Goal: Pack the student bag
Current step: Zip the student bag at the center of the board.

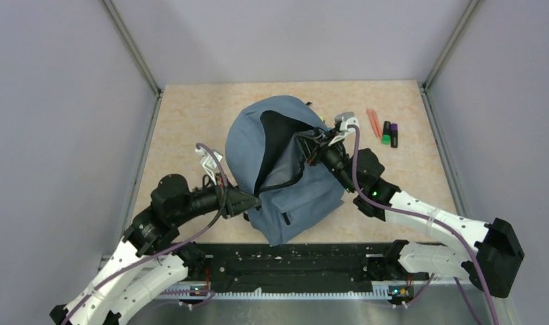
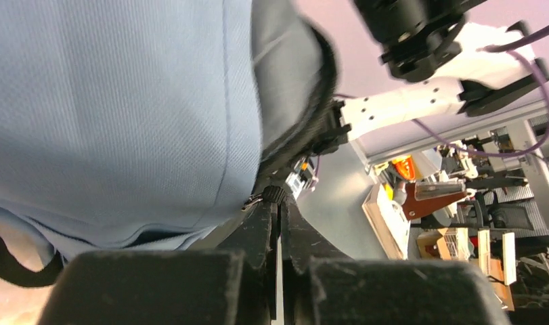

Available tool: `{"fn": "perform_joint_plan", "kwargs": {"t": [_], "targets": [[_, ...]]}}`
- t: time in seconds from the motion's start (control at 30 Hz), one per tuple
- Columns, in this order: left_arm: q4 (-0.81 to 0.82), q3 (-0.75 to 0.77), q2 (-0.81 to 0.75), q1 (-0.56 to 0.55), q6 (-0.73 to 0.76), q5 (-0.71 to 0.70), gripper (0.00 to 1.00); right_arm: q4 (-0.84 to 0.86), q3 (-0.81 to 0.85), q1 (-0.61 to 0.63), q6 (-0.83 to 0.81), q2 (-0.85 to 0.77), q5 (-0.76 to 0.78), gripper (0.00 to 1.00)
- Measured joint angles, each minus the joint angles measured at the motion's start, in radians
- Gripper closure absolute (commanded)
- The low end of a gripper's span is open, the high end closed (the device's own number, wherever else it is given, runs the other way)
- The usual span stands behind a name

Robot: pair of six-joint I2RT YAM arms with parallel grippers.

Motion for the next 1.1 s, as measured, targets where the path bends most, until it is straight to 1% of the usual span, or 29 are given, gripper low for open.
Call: {"fn": "perform_joint_plan", "kwargs": {"t": [0.1,0.27,0.43,0.57,0.77,0.8,0.87,0.97,1.0,1.03,1.1], "targets": [[-0.034,0.114,0.067,0.0,0.027,0.0,1.0,0.001,0.0,0.001,-0.013,0.0,0.012,1.0],[-0.092,0.306,0.231,0.0,0.114,-0.011,1.0,0.0,0.0,0.009,-0.043,0.0,0.038,1.0],[-0.153,0.451,0.34,0.0,0.204,-0.068,1.0,0.002,0.014,0.032,-0.087,0.001,0.062,1.0],[-0.147,0.571,0.413,0.001,0.271,-0.126,1.0,-0.003,0.02,0.067,-0.114,0.001,0.064,1.0],[-0.172,0.685,0.498,0.001,0.342,-0.175,1.0,-0.004,0.045,0.082,-0.124,-0.001,0.091,1.0],[-0.174,0.697,0.511,0.001,0.349,-0.18,1.0,-0.005,0.047,0.082,-0.124,-0.004,0.093,0.99],[-0.175,0.724,0.541,0.001,0.362,-0.192,1.0,-0.006,0.054,0.082,-0.123,-0.008,0.094,0.83],[-0.17,0.76,0.58,0.005,0.376,-0.201,1.0,-0.015,0.072,0.082,-0.13,-0.016,0.082,0.52],[-0.164,0.763,0.586,0.007,0.377,-0.202,1.0,-0.022,0.079,0.082,-0.135,-0.019,0.072,0.43],[-0.158,0.763,0.587,0.008,0.378,-0.203,1.0,-0.03,0.082,0.083,-0.146,-0.028,0.056,0.37],[-0.153,0.763,0.584,0.008,0.378,-0.208,1.0,-0.043,0.083,0.084,-0.185,-0.058,0.014,0.3]]}}
